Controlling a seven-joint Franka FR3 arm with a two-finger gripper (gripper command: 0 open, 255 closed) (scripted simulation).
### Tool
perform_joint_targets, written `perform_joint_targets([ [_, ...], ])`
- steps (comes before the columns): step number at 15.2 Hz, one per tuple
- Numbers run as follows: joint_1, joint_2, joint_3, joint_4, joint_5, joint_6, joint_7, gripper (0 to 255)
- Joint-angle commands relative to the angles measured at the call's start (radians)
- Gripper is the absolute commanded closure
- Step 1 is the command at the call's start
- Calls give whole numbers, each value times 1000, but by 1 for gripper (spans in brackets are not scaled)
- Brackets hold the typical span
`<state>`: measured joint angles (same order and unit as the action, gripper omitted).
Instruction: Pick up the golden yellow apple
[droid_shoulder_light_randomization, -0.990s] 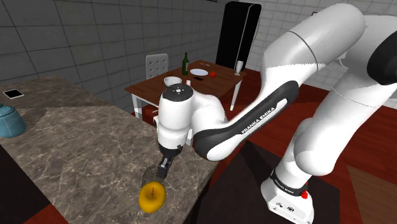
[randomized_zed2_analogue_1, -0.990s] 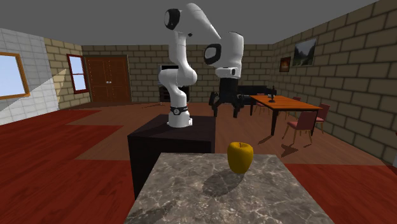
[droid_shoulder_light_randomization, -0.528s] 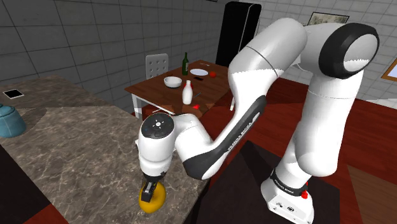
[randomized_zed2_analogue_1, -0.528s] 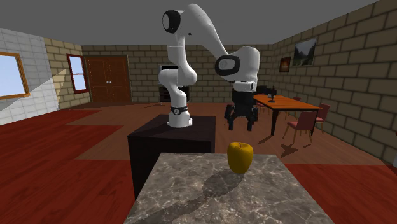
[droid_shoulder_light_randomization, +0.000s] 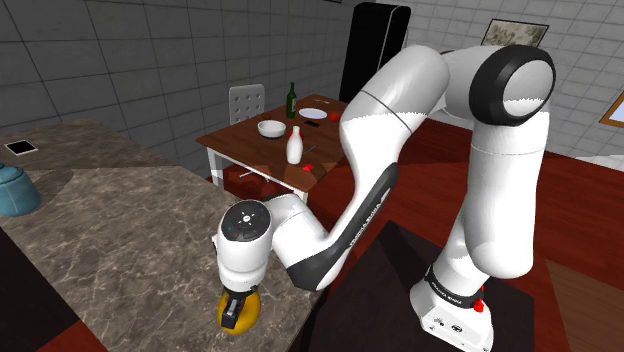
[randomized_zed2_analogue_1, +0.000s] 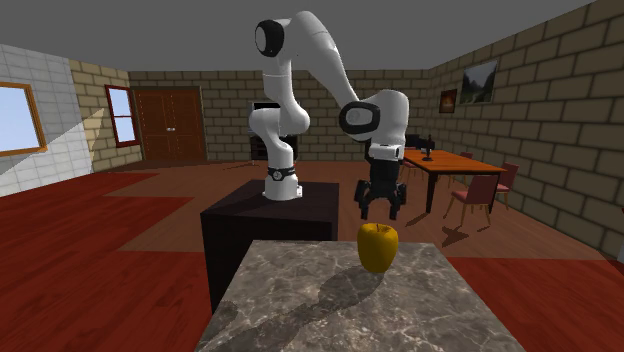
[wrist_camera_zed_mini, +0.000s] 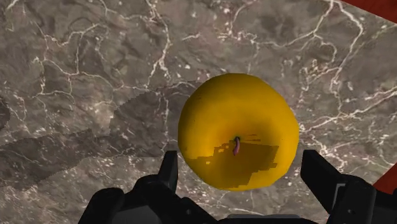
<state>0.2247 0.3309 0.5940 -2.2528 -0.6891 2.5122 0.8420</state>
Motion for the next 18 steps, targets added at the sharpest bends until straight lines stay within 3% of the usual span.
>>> perform_joint_targets([
  [1, 3, 6, -5, 0, -9, 5, 6, 255],
  [10, 2, 4, -4, -2, -8, 5, 6, 255],
  [18, -45, -96, 59, -8, 122, -52, -97, 255],
])
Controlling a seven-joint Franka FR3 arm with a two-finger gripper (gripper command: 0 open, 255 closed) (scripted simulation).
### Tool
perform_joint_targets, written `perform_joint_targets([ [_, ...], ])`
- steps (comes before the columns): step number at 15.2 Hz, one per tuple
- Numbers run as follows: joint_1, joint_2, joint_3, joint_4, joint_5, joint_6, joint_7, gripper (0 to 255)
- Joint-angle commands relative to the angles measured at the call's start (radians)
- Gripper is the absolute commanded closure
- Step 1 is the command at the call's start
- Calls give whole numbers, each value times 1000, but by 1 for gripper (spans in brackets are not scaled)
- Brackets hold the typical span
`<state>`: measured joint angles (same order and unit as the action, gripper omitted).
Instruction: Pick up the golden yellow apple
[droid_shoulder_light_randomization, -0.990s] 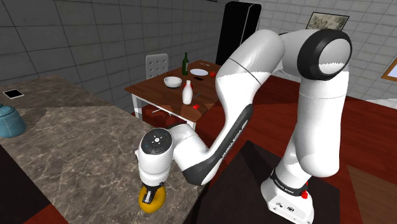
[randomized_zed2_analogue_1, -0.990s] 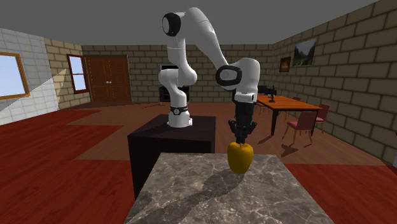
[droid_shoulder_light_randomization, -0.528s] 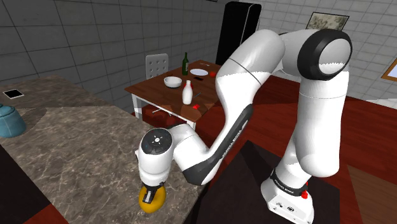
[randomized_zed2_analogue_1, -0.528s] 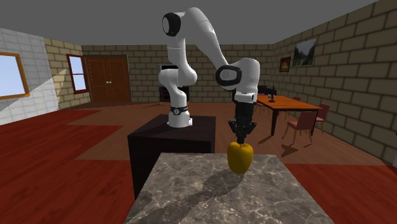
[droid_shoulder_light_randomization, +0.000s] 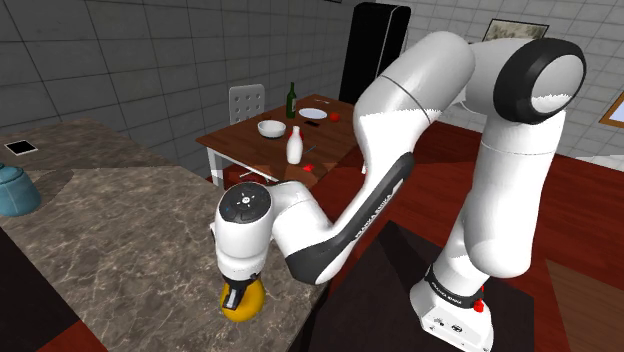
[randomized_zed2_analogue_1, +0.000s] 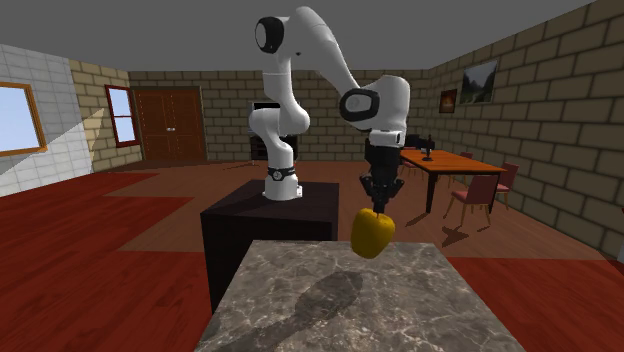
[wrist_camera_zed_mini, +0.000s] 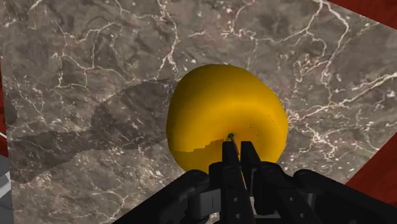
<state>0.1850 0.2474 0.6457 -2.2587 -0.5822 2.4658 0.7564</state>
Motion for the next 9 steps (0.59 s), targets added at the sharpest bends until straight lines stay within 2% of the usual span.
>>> perform_joint_targets([
  [1, -10, -25, 13, -1, 32, -14, -25, 255],
  [7, -34, -98, 46, 7, 127, -64, -101, 255],
  [9, -34, -99, 46, 7, 130, -65, -103, 255],
])
